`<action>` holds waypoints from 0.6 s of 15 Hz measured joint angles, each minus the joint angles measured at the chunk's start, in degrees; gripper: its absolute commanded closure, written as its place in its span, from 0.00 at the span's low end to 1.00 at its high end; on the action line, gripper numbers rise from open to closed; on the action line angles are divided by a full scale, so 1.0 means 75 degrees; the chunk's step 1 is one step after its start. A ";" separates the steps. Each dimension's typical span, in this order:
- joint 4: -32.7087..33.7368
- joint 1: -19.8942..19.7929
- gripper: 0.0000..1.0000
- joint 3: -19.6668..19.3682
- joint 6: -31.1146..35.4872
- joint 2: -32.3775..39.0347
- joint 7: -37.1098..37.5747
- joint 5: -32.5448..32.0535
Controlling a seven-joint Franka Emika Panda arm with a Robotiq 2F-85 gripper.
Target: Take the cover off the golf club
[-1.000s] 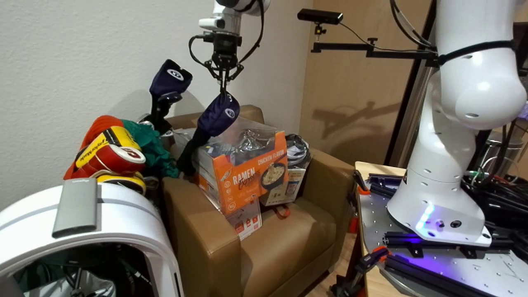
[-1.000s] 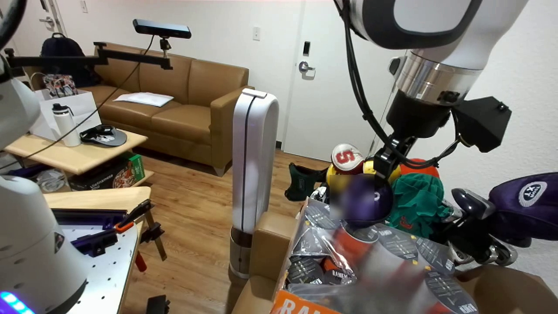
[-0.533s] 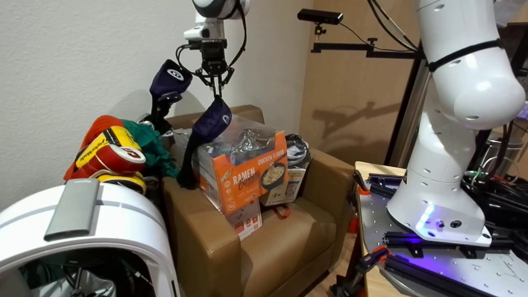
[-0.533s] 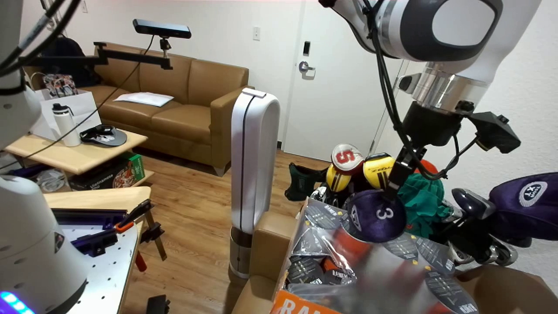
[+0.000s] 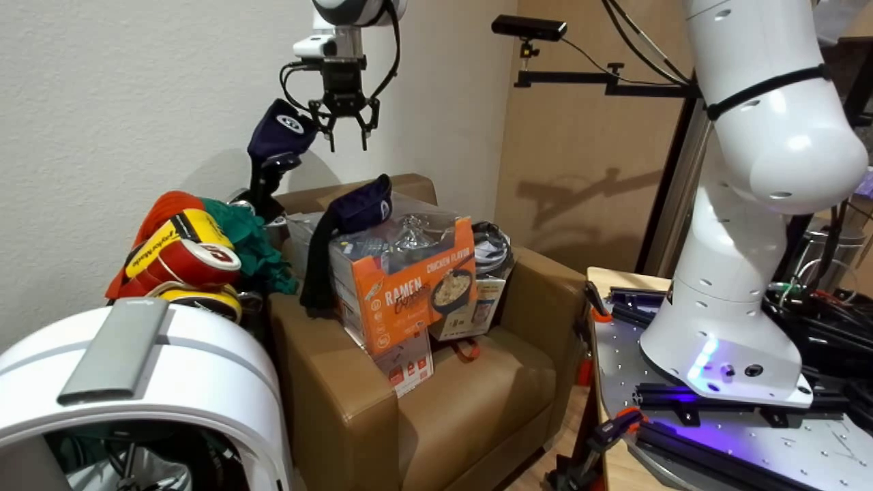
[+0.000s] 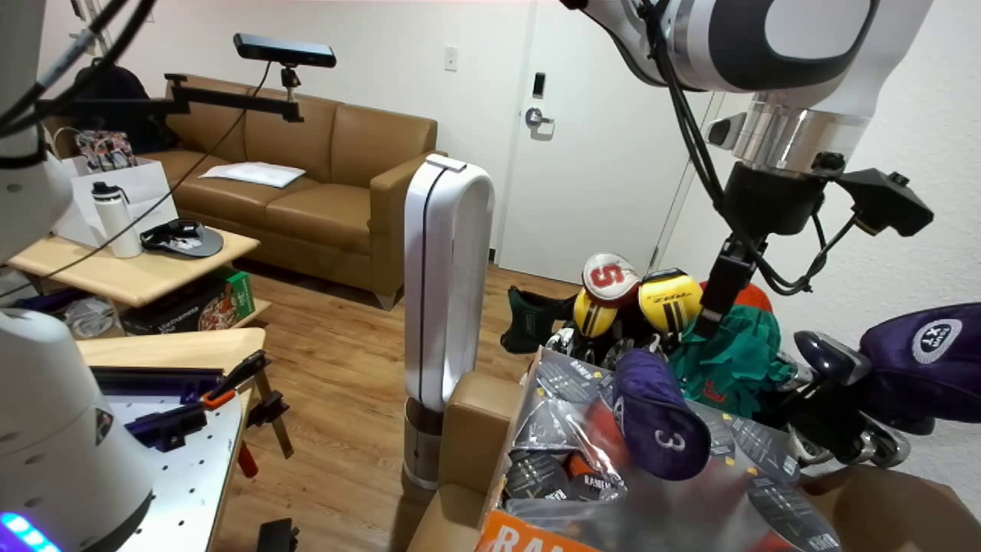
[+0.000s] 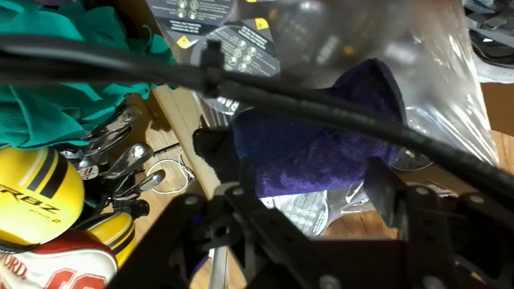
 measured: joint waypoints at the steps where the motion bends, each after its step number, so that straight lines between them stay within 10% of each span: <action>1: 0.0024 0.0001 0.00 0.0074 0.0167 0.0000 0.0000 0.0000; 9: 0.0045 -0.0012 0.00 0.0712 0.0017 0.0021 -0.1130 0.0043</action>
